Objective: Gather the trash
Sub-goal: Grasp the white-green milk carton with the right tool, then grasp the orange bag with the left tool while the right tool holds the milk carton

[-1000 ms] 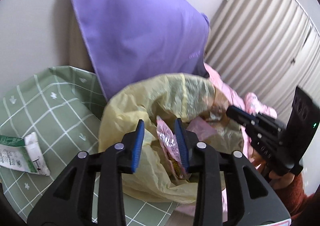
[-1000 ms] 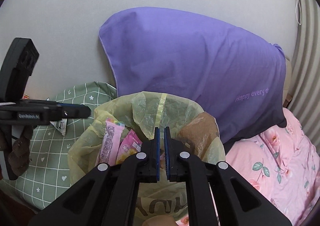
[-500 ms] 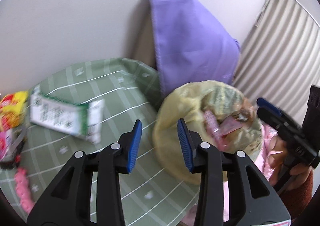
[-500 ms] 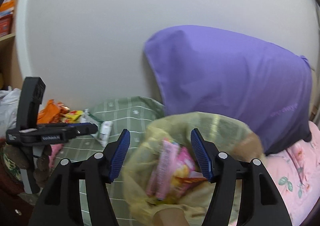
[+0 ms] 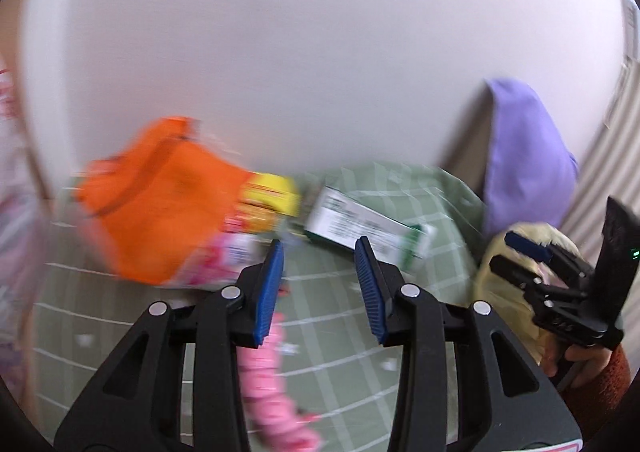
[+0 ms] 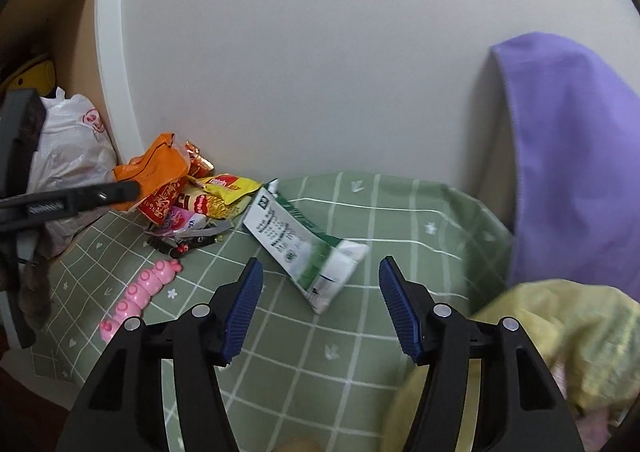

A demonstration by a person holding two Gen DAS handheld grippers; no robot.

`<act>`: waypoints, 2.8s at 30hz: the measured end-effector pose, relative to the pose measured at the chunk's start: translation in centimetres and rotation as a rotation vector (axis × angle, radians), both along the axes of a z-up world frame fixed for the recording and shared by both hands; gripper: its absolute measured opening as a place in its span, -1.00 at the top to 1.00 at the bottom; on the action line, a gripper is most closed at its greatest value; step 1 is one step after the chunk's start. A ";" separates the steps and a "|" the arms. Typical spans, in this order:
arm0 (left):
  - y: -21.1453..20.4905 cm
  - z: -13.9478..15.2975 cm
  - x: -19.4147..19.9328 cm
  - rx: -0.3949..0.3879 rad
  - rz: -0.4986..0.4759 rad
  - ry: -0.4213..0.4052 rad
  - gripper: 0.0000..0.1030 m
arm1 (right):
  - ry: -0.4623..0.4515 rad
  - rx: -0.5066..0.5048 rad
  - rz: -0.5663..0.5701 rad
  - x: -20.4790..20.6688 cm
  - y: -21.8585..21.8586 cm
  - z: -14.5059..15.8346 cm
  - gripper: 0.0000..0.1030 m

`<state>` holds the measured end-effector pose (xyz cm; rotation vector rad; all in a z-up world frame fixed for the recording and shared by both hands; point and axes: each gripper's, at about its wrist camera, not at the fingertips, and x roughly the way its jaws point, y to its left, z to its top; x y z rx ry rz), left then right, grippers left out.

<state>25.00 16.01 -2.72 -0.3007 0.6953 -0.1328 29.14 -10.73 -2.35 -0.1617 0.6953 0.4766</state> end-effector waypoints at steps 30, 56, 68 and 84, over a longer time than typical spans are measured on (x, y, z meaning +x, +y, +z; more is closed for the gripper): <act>11.6 -2.8 -2.1 -0.037 0.256 0.079 0.30 | 0.306 -0.062 0.284 7.5 11.3 -8.2 -0.14; 11.8 -2.1 0.0 -0.042 0.305 0.033 0.09 | 0.102 0.044 0.096 3.2 6.2 -2.2 0.02; 13.8 -5.3 2.2 -0.139 0.418 0.206 0.64 | 0.148 0.092 0.024 -1.6 2.8 -2.8 0.02; 8.5 2.8 -3.9 0.074 0.352 -0.013 0.78 | 0.076 0.112 -0.006 -6.5 -0.6 -0.7 0.02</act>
